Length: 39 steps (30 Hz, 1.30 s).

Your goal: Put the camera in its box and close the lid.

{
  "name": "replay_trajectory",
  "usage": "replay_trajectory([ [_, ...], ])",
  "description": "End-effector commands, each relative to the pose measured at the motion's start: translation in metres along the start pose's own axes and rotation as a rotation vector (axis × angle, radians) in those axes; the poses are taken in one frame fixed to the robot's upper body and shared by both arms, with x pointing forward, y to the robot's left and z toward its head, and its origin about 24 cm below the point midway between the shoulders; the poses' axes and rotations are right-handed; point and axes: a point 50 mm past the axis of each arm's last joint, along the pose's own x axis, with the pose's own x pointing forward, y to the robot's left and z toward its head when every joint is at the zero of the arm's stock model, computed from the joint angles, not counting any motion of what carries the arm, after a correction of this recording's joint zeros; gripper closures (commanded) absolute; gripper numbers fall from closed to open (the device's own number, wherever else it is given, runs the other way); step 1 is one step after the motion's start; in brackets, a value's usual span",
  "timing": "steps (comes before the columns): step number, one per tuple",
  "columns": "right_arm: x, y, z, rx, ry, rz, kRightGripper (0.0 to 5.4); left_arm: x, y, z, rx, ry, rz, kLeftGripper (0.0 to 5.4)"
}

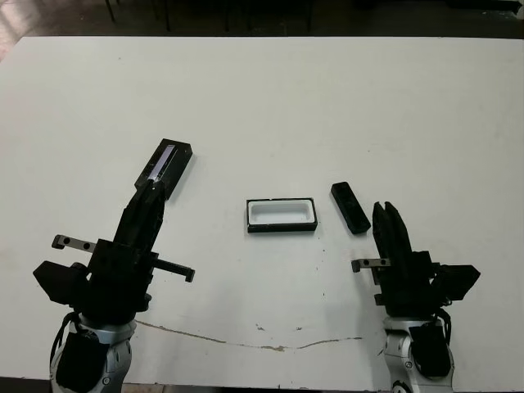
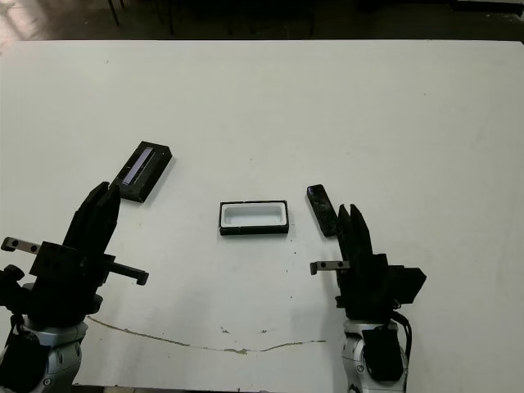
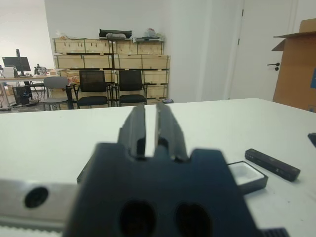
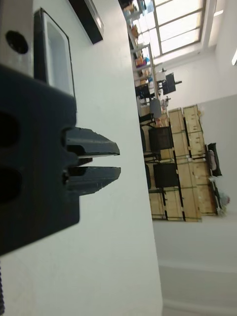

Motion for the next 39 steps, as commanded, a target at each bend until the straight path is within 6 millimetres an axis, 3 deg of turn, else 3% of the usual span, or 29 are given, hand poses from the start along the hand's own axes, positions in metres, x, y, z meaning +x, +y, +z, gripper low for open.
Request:
replay_trajectory([
  [1, 0.001, -0.008, -0.004, -0.026, 0.046, -0.006, 5.40, -0.003, 0.000, -0.004, 0.005, 0.048, 0.003, 5.37],
  [11, 0.019, -0.025, 0.008, -0.011, 0.205, 0.123, 5.40, -0.003, 0.000, -0.009, 0.006, 0.041, 0.004, 5.37],
  [14, 0.025, -0.030, 0.011, 0.011, 0.284, 0.176, 5.06, -0.003, 0.000, -0.009, 0.002, 0.039, 0.003, 5.40],
  [25, 0.029, -0.024, 0.015, 0.120, 0.472, 0.248, 2.68, -0.006, 0.000, -0.011, -0.011, 0.071, 0.014, 5.40],
  [37, 0.027, -0.017, 0.015, 0.123, 0.519, 0.066, 0.08, -0.006, 0.000, -0.010, -0.005, 0.066, 0.002, 5.40],
  [39, 0.026, -0.017, 0.013, 0.113, 0.518, 0.057, 0.04, -0.006, 0.001, -0.010, -0.006, 0.061, 0.000, 5.40],
])
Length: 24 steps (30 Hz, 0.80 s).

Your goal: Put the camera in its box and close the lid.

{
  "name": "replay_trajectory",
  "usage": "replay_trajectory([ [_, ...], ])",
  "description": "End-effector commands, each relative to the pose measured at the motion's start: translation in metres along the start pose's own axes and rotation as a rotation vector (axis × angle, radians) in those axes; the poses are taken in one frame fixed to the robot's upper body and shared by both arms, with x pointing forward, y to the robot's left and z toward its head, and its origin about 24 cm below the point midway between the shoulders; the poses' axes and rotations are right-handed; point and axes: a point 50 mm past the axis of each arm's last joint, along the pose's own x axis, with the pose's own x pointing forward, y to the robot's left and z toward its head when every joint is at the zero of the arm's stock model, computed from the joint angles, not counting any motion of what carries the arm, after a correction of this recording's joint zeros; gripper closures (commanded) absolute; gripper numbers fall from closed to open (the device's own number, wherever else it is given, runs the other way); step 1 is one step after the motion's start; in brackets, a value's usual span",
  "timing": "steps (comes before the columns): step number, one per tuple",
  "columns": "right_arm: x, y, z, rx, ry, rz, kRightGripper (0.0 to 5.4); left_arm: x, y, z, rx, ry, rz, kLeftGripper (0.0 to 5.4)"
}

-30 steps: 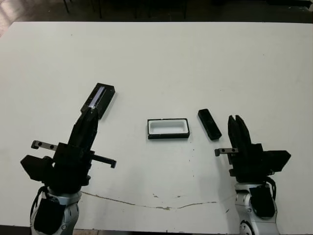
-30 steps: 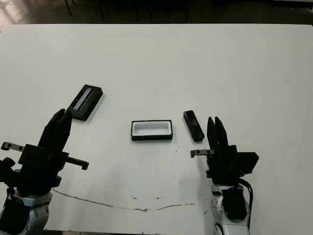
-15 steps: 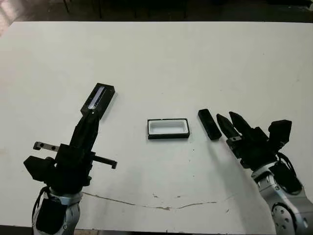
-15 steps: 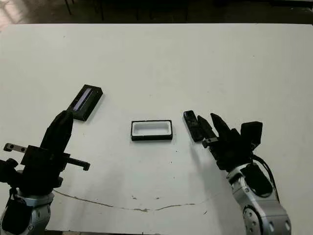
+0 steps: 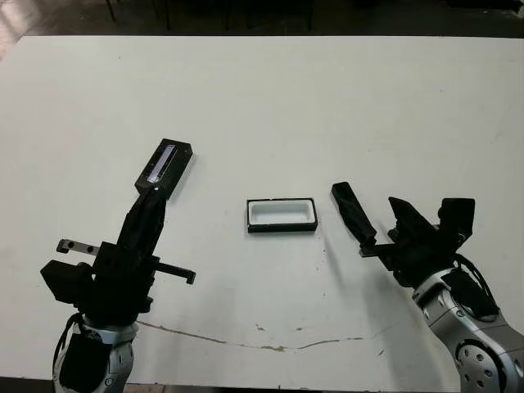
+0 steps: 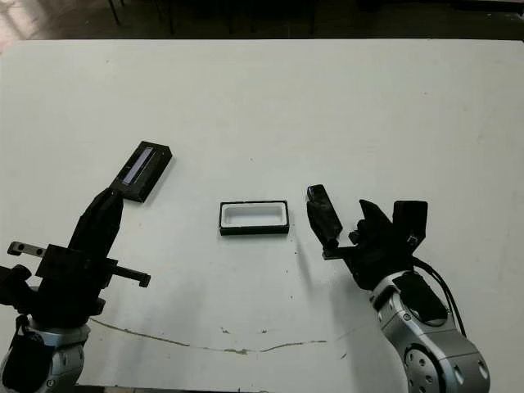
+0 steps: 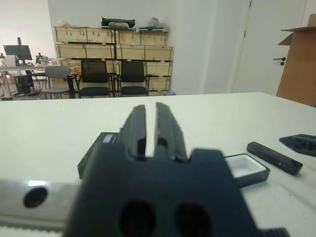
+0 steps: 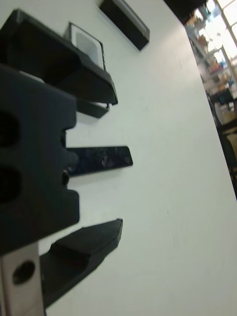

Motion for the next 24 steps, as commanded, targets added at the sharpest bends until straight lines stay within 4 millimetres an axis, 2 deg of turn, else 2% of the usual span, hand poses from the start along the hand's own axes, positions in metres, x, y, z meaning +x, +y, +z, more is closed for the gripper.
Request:
replay_trajectory([
  [1, 0.000, -0.001, -0.007, 0.007, 0.029, -0.032, 0.04, -0.003, 0.001, -0.005, 0.005, 0.029, -0.007, 5.40],
  [12, 0.007, -0.002, -0.019, -0.028, 0.086, -0.048, 0.04, -0.004, 0.001, -0.006, -0.017, 0.043, -0.007, 5.40],
  [24, 0.012, -0.001, -0.023, -0.184, 0.132, 0.020, 0.04, -0.005, 0.000, -0.004, 0.000, 0.044, -0.002, 5.40],
])
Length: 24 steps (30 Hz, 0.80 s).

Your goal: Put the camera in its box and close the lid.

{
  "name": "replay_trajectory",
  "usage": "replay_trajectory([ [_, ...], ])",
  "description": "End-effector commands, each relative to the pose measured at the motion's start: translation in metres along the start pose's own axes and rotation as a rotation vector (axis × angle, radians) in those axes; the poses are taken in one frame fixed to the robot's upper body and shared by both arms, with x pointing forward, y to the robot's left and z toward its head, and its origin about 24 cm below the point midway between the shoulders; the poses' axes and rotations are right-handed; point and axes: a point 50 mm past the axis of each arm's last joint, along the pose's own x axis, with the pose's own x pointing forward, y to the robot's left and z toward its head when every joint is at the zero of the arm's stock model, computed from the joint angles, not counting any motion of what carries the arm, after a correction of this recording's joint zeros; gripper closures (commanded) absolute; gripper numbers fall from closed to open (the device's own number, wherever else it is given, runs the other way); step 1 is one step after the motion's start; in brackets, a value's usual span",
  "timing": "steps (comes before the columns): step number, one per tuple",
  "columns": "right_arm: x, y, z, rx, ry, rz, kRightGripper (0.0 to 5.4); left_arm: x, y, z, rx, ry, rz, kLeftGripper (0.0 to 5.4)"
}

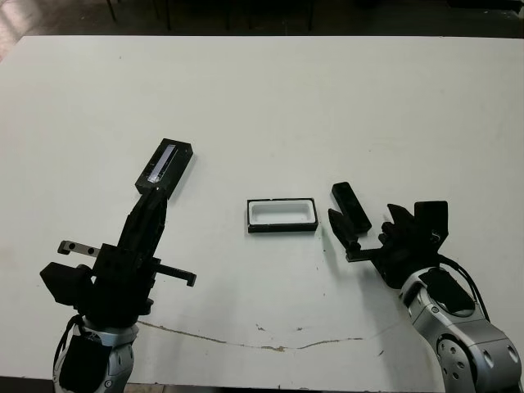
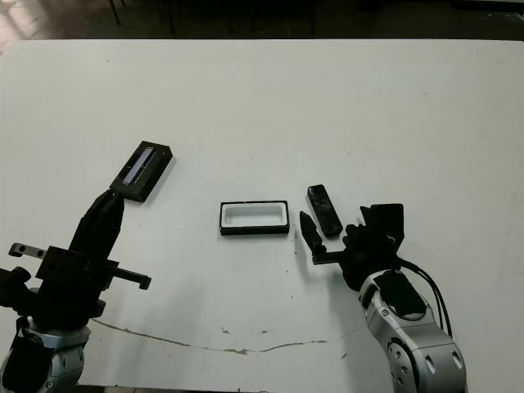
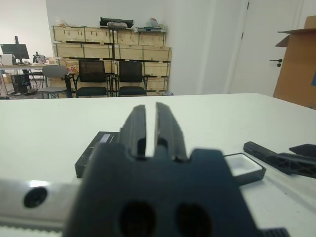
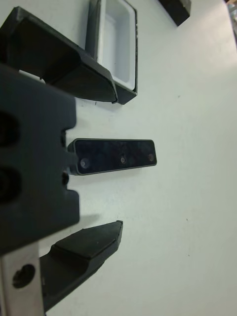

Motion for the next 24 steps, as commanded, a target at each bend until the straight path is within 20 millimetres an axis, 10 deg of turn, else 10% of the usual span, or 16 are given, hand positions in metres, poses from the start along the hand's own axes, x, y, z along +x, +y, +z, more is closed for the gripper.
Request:
replay_trajectory([
  [1, 0.001, -0.002, -0.006, -0.025, 0.046, -0.009, 0.04, -0.004, 0.001, -0.003, 0.014, 0.034, 0.005, 5.40],
  [10, 0.001, -0.003, -0.015, -0.053, 0.078, -0.084, 0.37, -0.004, 0.001, -0.003, 0.006, 0.035, -0.001, 5.40],
  [24, 0.001, -0.001, -0.029, -0.035, 0.133, -0.107, 3.44, -0.004, 0.001, -0.002, 0.000, 0.028, -0.004, 5.40],
])
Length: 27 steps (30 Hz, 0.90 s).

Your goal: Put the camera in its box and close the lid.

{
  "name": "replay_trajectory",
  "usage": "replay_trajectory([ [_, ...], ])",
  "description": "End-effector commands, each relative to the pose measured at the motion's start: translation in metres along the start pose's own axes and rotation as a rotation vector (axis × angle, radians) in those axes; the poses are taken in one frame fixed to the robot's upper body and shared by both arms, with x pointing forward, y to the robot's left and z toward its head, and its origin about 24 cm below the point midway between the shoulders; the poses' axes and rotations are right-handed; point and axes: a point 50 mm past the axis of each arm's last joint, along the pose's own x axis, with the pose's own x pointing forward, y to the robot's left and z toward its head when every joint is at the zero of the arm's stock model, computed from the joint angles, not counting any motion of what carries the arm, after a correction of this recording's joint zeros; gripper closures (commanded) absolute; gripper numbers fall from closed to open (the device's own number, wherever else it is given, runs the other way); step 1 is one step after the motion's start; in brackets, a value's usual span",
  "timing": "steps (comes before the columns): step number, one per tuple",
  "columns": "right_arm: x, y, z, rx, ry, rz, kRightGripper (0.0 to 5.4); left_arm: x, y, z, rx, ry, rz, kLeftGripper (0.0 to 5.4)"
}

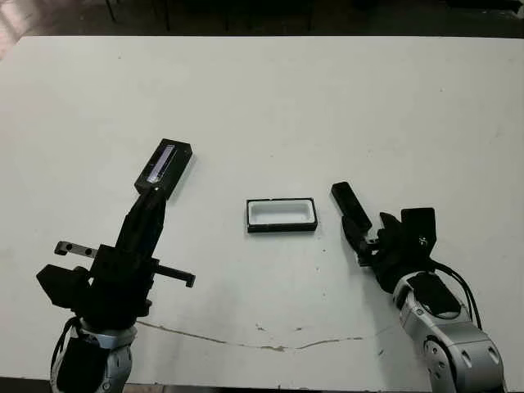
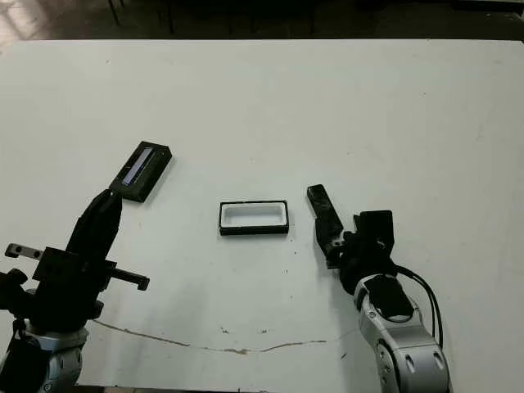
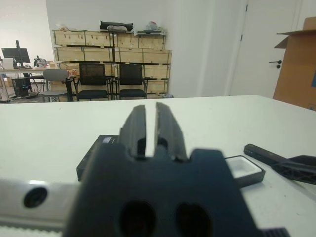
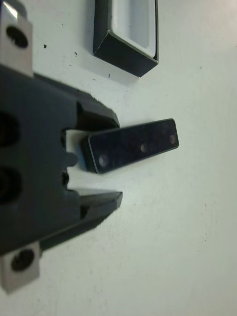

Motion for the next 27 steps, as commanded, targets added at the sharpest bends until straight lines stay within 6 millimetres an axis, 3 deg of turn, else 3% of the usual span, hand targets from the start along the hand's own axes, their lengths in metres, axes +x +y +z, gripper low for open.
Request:
replay_trajectory([
  [1, -0.001, 0.000, -0.016, 0.003, 0.087, -0.007, 3.68, -0.003, 0.001, -0.004, 0.006, 0.040, -0.005, 5.40],
  [7, 0.000, 0.002, -0.020, -0.002, 0.105, 0.000, 4.93, -0.002, 0.001, -0.003, 0.021, 0.034, 0.005, 5.40],
  [10, 0.000, 0.003, -0.019, 0.003, 0.102, 0.005, 5.31, -0.001, 0.002, -0.003, 0.027, 0.023, 0.000, 5.40],
  [19, 0.001, -0.002, -0.012, 0.009, 0.067, 0.043, 5.39, -0.001, 0.002, -0.002, 0.034, 0.030, 0.005, 5.40],
  [27, 0.005, -0.025, 0.021, 0.161, -0.063, 0.096, 5.40, -0.001, 0.003, -0.004, 0.027, 0.031, 0.002, 5.40],
])
